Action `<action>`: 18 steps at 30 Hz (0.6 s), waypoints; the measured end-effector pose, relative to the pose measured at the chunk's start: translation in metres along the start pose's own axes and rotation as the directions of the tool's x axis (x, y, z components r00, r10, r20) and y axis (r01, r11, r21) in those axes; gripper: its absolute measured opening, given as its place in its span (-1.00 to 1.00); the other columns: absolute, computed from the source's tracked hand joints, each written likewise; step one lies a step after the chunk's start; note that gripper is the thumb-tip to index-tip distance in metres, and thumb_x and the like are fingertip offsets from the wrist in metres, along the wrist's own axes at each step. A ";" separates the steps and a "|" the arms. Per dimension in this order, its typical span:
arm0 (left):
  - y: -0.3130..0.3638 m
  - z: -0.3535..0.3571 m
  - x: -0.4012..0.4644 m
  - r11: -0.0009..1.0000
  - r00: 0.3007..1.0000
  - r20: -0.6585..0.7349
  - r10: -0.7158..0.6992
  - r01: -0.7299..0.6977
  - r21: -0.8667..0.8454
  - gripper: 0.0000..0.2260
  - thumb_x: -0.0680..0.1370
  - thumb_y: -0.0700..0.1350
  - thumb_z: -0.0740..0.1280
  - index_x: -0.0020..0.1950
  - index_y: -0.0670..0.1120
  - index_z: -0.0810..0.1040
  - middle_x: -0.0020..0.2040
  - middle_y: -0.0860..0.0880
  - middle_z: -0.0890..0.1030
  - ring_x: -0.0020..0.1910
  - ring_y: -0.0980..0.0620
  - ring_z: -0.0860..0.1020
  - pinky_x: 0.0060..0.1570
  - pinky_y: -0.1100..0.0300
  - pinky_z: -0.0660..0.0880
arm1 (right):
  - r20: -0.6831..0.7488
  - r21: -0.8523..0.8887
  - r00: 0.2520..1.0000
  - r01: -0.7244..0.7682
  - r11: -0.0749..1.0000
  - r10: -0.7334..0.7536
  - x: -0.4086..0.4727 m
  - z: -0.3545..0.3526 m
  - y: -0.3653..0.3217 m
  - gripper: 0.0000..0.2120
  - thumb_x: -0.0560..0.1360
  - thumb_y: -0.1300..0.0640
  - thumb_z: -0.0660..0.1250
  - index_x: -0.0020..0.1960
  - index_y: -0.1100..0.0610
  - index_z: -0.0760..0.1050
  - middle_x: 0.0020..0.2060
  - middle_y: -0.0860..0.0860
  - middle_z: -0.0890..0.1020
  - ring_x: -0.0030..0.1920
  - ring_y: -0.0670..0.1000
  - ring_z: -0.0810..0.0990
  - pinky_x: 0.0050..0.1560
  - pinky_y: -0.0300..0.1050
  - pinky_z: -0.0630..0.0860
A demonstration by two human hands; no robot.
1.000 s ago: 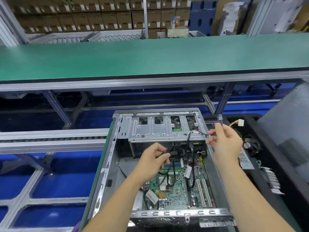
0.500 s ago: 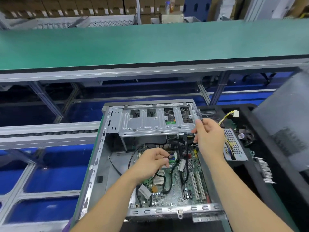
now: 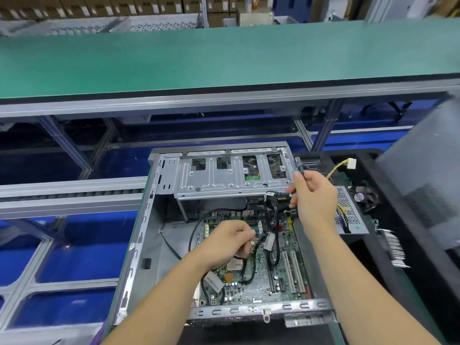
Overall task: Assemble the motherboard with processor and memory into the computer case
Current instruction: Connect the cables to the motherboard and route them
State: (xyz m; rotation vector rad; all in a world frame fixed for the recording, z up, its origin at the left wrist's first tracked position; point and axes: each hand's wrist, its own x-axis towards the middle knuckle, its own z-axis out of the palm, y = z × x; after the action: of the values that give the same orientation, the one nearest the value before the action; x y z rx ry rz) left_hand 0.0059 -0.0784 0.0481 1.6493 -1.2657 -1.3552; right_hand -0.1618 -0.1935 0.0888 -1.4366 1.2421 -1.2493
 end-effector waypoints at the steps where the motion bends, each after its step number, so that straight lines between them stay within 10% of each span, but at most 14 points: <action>1: 0.001 -0.003 0.000 0.996 1.000 -0.026 -0.004 0.001 -0.090 -0.79 0.65 -0.11 0.22 -0.13 -0.13 0.52 -0.37 0.00 0.57 -0.39 0.03 0.51 -0.21 0.12 0.51 | -0.004 0.020 1.000 -0.011 1.000 0.011 0.000 0.000 0.000 -0.80 0.65 0.07 0.29 -0.13 0.07 0.56 -0.35 0.01 0.66 -0.52 -0.08 0.48 -0.44 -0.25 0.51; 7: 0.004 -0.030 -0.001 0.634 0.938 -0.334 -0.094 -0.202 -0.746 -0.85 0.68 -0.22 0.14 -0.01 -0.23 0.45 -0.40 -0.07 0.41 -0.49 0.00 0.33 -0.47 0.13 0.41 | -0.006 0.060 0.999 -0.039 0.997 0.040 0.000 0.000 -0.002 -0.76 0.67 0.10 0.23 -0.13 0.05 0.58 -0.39 -0.06 0.61 -0.51 -0.09 0.46 -0.42 -0.27 0.48; 14: 0.003 -0.033 -0.006 0.660 0.933 -0.343 -0.113 -0.188 -0.728 -0.87 0.68 -0.19 0.15 -0.03 -0.19 0.41 -0.38 -0.09 0.44 -0.49 0.01 0.32 -0.53 0.17 0.33 | 0.136 -0.042 0.991 0.006 0.999 0.000 -0.004 0.003 -0.004 -0.75 0.72 0.18 0.11 0.13 0.19 0.56 -0.44 -0.01 0.46 -0.41 -0.12 0.41 -0.17 -0.41 0.44; 18: 0.005 -0.041 -0.013 0.634 0.929 -0.370 0.002 -0.287 -0.718 -0.81 0.65 -0.16 0.18 -0.15 -0.13 0.44 -0.41 -0.08 0.36 -0.51 0.02 0.22 -0.54 0.23 0.22 | 0.305 0.267 0.938 -0.250 0.931 0.164 -0.018 -0.005 -0.006 -0.75 0.73 0.22 0.09 0.17 0.16 0.54 -0.38 0.04 0.55 -0.38 -0.06 0.49 -0.29 -0.16 0.48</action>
State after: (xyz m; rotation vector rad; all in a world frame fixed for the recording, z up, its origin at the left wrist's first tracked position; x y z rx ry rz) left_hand 0.0436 -0.0715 0.0677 1.0586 -0.4668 -1.1877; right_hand -0.1662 -0.1751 0.0924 -1.1739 0.9386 -1.0017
